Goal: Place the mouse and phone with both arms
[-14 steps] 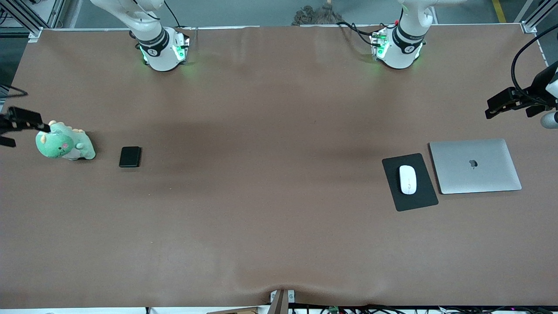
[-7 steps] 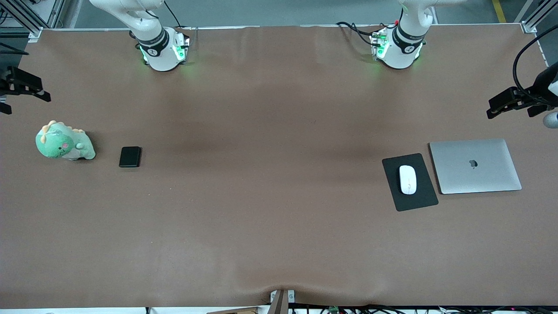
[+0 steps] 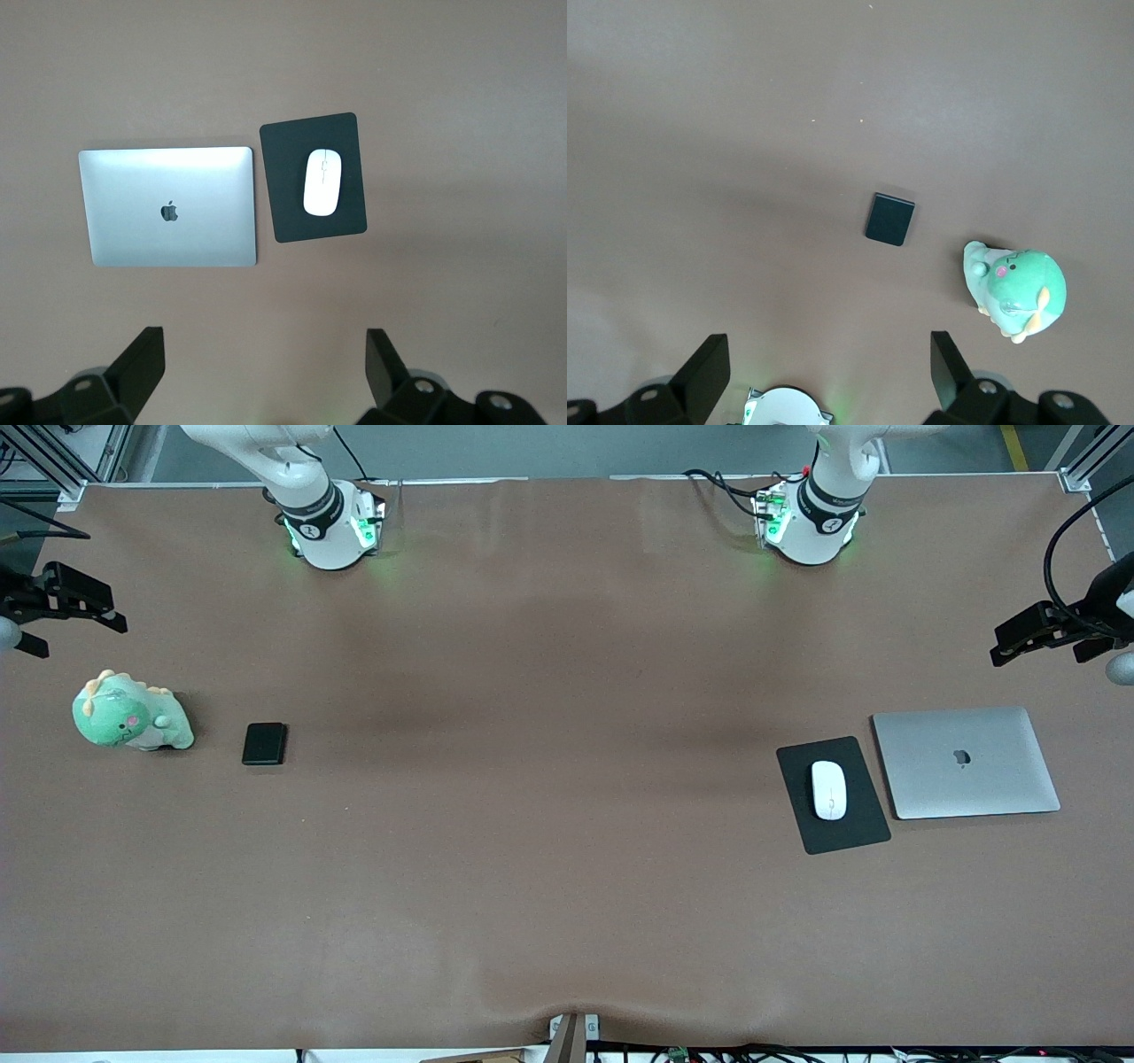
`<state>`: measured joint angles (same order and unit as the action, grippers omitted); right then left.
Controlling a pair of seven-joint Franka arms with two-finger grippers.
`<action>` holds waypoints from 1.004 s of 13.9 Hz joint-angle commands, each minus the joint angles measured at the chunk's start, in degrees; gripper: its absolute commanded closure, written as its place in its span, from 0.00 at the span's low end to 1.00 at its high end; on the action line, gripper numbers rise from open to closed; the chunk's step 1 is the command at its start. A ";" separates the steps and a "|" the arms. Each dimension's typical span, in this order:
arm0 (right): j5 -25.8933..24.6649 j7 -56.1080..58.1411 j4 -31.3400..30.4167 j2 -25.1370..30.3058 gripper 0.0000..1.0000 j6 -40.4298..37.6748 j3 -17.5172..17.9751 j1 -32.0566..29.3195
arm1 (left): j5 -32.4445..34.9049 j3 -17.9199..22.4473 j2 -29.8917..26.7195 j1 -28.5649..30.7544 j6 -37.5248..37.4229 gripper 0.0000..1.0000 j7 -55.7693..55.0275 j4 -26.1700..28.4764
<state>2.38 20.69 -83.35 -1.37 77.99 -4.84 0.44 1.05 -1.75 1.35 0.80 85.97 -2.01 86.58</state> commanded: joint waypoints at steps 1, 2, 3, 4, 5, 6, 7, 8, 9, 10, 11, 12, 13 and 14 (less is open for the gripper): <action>-0.79 -0.47 -5.75 4.69 0.00 1.72 0.79 -0.97 | 0.53 -0.01 0.32 -0.36 -1.16 0.00 -0.19 -0.97; -1.32 -0.47 -7.94 6.27 0.00 3.56 1.41 -1.05 | 0.44 -0.01 0.49 -0.45 -1.16 0.00 -0.19 -1.06; -1.76 -0.56 -9.10 7.07 0.00 4.62 1.59 -0.97 | 0.44 -0.01 0.67 -0.36 -1.16 0.00 -0.02 -1.06; -1.76 -0.65 -8.93 6.99 0.00 4.72 1.59 -0.88 | 0.44 -0.01 0.67 -0.27 -1.16 0.00 -0.28 -1.06; -1.85 -0.65 -8.58 6.82 0.00 4.80 1.50 -0.97 | 0.44 -0.01 0.67 -0.27 -1.16 0.00 -0.54 -1.06; -1.94 -0.56 -8.49 6.64 0.00 4.80 1.33 -0.97 | 0.44 -0.01 0.67 -0.27 -1.16 0.00 -0.63 -1.06; -1.94 -0.56 -8.40 6.55 0.00 4.80 1.33 -1.05 | 0.44 -0.01 0.67 -0.10 -1.16 0.00 -0.63 -1.06; -1.94 -0.56 -8.14 6.55 0.00 4.72 1.33 -0.97 | 0.35 -0.01 0.67 -0.01 -1.16 0.00 -0.63 -1.06; -1.94 -0.56 -7.79 6.55 0.00 4.63 1.33 -0.88 | 0.44 -0.01 0.67 0.08 -1.16 0.00 -0.81 -1.06; -1.94 -0.65 -7.61 6.47 0.00 4.37 1.33 -0.97 | 0.35 -0.01 0.67 0.08 -1.16 0.00 -0.72 -1.06; -1.94 -0.65 -7.70 6.38 0.00 4.28 1.24 -1.05 | 0.09 0.08 0.32 0.08 -1.16 0.00 -0.89 -1.06; -1.94 -0.73 -7.61 6.29 0.00 4.28 1.15 -1.14 | 0.00 0.16 0.15 0.08 -1.16 0.00 -1.07 -0.98; -1.94 -0.73 -7.61 6.29 0.00 4.54 1.15 -1.06 | -0.09 0.17 0.06 0.08 -1.16 0.00 -1.07 -0.97; -1.94 -0.73 -7.61 6.29 0.00 4.63 1.15 -1.06 | -0.17 0.08 0.06 0.08 -1.16 0.00 -1.07 -0.97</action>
<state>1.16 20.68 -89.83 3.59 82.04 -4.23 -0.05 1.05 -1.64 1.70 0.82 85.97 -2.14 86.43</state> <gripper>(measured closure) 0.000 0.000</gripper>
